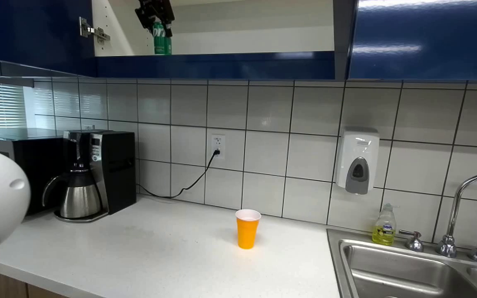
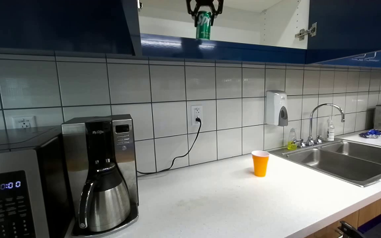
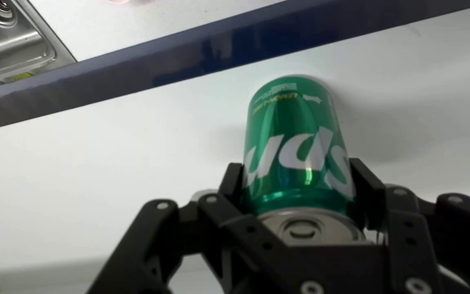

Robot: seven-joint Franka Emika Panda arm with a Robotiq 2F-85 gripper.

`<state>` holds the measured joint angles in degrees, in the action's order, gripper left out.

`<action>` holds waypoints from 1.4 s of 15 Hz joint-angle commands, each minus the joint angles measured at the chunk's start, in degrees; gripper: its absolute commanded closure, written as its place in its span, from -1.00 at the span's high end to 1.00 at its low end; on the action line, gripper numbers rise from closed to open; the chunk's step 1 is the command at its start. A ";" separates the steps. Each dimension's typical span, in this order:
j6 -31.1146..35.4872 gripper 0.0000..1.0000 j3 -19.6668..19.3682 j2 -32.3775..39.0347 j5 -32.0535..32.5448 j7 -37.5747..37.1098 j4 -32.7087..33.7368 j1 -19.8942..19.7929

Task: Put the Sprite can in the cabinet above the sink.

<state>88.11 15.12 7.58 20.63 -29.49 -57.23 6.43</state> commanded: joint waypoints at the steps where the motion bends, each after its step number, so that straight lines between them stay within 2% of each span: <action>1: -2.96 -0.20 0.11 2.93 1.01 -1.12 4.54 0.77; 3: -3.34 -0.20 0.04 3.63 1.00 -1.23 5.37 0.76; 4: -3.54 0.54 0.03 3.95 1.09 -1.21 5.81 0.81; 5: -3.65 0.82 0.00 4.19 1.13 -1.14 6.10 0.80; 6: -3.89 0.95 -0.01 4.46 1.18 -1.18 6.27 0.83; 8: -4.23 1.00 -0.03 4.92 1.18 -1.27 6.64 0.86; 21: -5.11 1.00 -0.05 4.24 0.67 -1.28 7.65 0.95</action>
<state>84.76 15.11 11.72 20.64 -29.65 -50.95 6.88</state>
